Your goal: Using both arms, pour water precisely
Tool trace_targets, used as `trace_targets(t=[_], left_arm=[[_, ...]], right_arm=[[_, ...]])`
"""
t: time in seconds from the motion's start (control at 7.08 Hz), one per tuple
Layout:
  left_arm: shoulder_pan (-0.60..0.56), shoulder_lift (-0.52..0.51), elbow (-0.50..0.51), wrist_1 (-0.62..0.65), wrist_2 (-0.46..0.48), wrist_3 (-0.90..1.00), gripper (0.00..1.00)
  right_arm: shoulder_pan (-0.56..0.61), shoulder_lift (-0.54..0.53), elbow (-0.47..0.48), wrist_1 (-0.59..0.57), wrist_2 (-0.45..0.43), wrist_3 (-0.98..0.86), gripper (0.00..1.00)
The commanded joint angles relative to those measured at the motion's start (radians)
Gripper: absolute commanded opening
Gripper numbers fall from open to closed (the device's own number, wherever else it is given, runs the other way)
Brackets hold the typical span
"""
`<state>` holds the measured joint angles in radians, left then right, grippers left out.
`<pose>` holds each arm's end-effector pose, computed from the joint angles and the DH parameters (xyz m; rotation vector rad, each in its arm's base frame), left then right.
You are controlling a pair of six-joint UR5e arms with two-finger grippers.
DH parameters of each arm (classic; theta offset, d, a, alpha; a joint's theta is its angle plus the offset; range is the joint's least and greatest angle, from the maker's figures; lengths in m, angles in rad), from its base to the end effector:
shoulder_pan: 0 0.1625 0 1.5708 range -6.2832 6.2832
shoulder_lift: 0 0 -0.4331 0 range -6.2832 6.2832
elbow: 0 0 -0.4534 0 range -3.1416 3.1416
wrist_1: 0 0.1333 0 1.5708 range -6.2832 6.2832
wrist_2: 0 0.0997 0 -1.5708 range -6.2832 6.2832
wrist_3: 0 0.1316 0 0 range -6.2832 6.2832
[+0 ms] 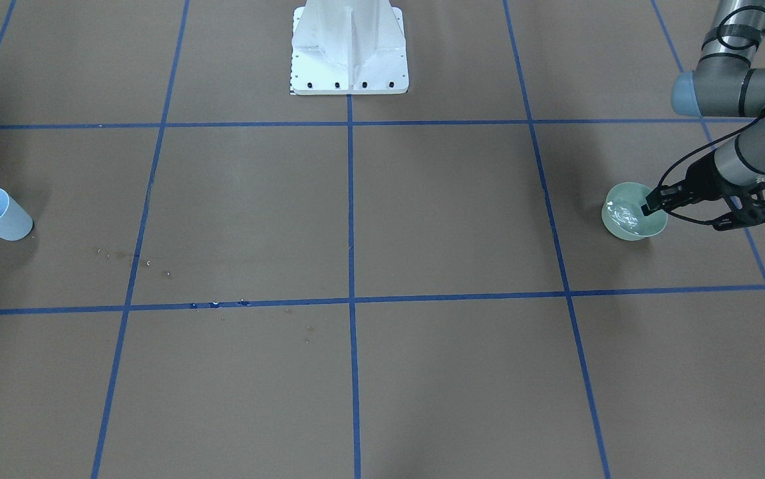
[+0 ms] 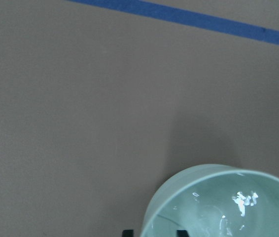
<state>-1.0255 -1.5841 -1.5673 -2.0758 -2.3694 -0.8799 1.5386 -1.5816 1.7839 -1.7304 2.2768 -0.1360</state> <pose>0.2732 -0.5256 0.6219 -0.1417 0.9076 -0.1053 0.0304 -0.5446 0.6003 0.0776 -0.7038 -0.1762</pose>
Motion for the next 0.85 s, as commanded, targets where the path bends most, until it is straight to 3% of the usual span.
trace_targets(t=[0.0,0.14,0.28,0.56,0.71], left_arm=[[-0.016,0.006,-0.049,0.006,0.001,0.021,1.00],[-0.066,0.009,-0.066,0.022,0.002,0.091,1.00],[-0.159,0.006,-0.066,0.092,0.002,0.278,1.00],[-0.395,-0.058,-0.062,0.364,0.072,0.796,1.00],[-0.479,-0.100,-0.053,0.461,0.079,0.887,1.00]], right_arm=[[0.000,0.000,0.000,0.000,0.000,-0.001,1.00],[0.002,-0.002,0.000,0.000,0.001,-0.001,1.00],[0.002,-0.006,0.000,0.000,0.001,-0.001,1.00],[0.002,-0.015,0.000,-0.001,0.001,-0.001,1.00],[0.002,-0.023,-0.004,0.000,0.001,-0.007,1.00]])
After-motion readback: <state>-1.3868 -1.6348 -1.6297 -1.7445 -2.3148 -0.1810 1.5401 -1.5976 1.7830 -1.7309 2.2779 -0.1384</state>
